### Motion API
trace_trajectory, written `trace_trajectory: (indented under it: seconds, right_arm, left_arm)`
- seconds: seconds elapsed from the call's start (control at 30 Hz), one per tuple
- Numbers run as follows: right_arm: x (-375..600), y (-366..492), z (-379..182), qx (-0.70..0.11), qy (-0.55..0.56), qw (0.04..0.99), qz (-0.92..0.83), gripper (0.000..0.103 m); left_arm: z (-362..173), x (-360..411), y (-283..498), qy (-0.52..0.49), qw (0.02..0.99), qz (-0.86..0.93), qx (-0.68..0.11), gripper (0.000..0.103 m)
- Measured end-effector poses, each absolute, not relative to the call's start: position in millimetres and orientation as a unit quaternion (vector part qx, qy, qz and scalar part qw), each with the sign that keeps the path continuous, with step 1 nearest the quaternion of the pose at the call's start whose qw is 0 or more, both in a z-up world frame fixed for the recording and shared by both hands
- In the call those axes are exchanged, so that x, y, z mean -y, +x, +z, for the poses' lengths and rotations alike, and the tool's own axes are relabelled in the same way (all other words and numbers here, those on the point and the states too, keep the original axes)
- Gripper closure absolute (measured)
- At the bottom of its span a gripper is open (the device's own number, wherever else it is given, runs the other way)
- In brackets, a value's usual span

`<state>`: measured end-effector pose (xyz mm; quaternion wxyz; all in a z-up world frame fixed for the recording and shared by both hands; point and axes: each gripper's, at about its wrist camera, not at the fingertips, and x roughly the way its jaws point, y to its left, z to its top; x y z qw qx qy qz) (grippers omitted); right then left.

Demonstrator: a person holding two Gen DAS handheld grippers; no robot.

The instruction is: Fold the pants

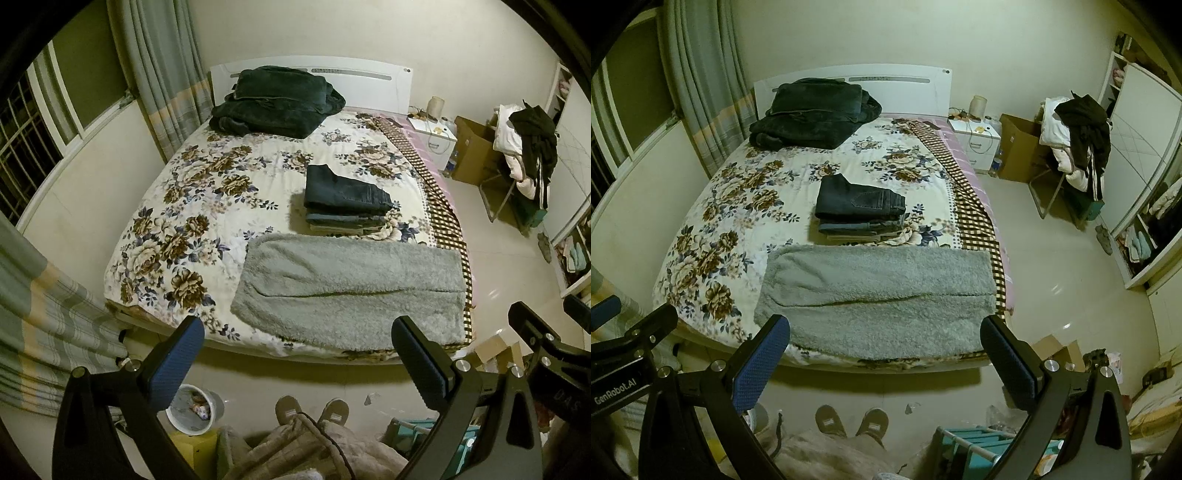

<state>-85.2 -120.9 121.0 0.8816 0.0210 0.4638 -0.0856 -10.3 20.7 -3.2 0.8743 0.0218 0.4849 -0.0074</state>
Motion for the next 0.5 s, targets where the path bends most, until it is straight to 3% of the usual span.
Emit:
trace_trajectory:
  seconds: [0.5]
  right_arm:
    - [121.2,-85.9,119.7,-0.463,0.020,0.882,-0.086,0.000]
  left_arm:
    - [-2.7,-20.6,-10.2,0.021,0.874,-0.008,-0.486,0.000]
